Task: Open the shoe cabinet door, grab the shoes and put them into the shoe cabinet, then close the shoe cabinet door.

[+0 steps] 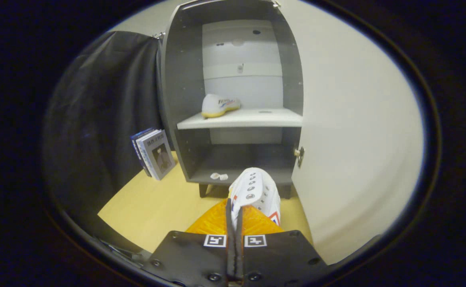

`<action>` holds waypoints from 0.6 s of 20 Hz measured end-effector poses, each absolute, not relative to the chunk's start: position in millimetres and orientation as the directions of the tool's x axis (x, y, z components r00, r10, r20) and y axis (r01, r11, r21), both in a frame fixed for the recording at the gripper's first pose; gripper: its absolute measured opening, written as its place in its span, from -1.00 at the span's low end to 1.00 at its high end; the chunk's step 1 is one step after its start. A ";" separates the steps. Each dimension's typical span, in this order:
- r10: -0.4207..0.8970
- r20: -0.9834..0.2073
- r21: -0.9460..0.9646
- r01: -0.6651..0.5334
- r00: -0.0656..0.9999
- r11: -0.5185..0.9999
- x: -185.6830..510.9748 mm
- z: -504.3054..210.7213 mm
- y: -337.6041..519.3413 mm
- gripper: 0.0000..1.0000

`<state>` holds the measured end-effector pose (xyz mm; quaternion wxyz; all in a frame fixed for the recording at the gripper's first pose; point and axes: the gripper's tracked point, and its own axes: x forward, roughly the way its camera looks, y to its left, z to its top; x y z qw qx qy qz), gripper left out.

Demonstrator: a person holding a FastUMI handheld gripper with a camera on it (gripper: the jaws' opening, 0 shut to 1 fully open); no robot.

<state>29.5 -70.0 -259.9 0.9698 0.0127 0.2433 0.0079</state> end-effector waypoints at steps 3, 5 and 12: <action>0.014 -0.400 0.008 -0.012 0.916 1.000 57.6 -208.7 -67.7 -0.95; -0.005 -0.358 -0.017 -0.001 0.934 1.000 83.1 -182.4 -67.3 -0.95; -0.117 -0.277 -0.048 0.108 0.954 0.993 200.5 -131.9 -80.5 -0.95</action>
